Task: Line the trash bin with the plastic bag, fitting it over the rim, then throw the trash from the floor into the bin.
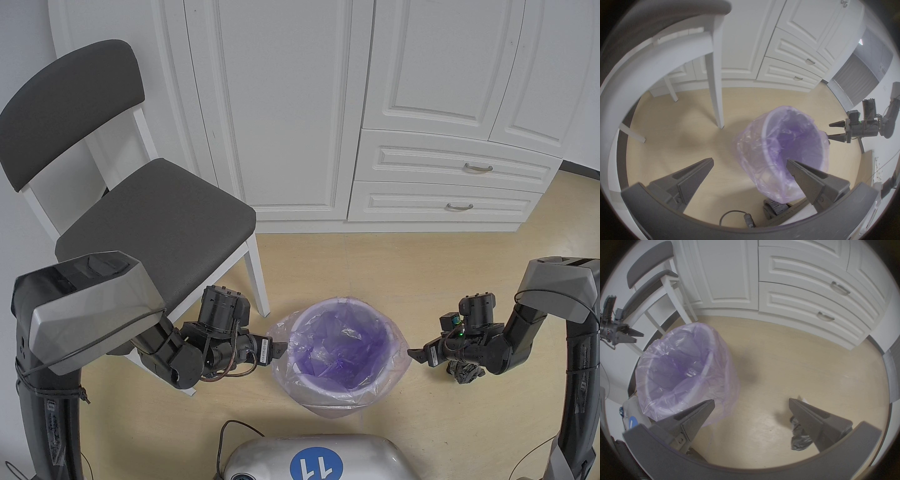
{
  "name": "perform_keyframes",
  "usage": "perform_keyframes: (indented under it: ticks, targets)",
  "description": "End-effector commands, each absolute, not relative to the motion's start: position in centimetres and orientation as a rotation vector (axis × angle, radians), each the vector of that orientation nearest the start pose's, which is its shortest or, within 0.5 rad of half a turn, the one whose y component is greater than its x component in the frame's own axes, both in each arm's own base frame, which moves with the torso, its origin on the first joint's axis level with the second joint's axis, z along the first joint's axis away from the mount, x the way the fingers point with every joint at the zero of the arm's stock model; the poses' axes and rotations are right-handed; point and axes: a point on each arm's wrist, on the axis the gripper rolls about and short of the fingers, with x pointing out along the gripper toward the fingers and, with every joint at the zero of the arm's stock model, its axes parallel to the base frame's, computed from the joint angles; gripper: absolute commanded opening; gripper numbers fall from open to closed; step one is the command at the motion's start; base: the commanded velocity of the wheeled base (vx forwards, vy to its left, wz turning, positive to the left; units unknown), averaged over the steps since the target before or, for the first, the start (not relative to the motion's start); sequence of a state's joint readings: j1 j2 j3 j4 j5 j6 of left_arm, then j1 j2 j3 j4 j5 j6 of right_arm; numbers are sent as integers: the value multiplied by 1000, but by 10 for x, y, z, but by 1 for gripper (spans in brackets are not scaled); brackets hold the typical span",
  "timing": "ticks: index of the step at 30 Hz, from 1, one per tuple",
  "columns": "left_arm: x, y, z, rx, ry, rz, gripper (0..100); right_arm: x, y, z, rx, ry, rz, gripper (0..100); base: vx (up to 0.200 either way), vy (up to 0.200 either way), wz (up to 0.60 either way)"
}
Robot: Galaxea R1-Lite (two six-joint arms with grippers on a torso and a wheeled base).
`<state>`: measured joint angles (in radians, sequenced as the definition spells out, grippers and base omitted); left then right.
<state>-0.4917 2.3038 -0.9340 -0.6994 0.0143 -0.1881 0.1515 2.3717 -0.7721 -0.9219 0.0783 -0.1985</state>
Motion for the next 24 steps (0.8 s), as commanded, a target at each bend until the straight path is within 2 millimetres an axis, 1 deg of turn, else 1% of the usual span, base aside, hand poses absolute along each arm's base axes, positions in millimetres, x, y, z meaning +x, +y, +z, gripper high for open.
perform_keyframes:
  ticks: [1,2,4,5,8,9,11,16,19,24]
  targets:
    - [359,-178,-21,-7,747,-359,100,374,63,-50,-176,706,328,100,0,0,0]
    - [364,-177,-25,-3,763,-351,100,384,65,-49,-156,741,342,100,0,0,0]
    - [369,-177,-28,0,786,-343,100,397,67,-47,-138,777,361,100,0,0,0]
    - [370,-177,-28,-1,789,-343,100,399,67,-46,-135,781,365,100,0,0,0]
    - [379,-178,-29,6,816,-332,100,418,66,-41,-108,796,401,100,0,0,0]
    - [384,-178,-28,7,825,-328,100,428,65,-39,-102,788,405,100,0,0,0]
    - [390,-180,-29,14,843,-327,100,444,60,-43,-95,789,394,100,0,0,0]
    - [402,-184,-32,12,855,-331,100,461,58,-43,-70,838,443,100,0,0,0]
    - [409,-187,-36,12,864,-329,100,474,59,-47,-65,809,452,100,0,0,0]
    - [413,-189,-40,10,863,-329,100,484,60,-54,-71,781,450,100,0,0,0]
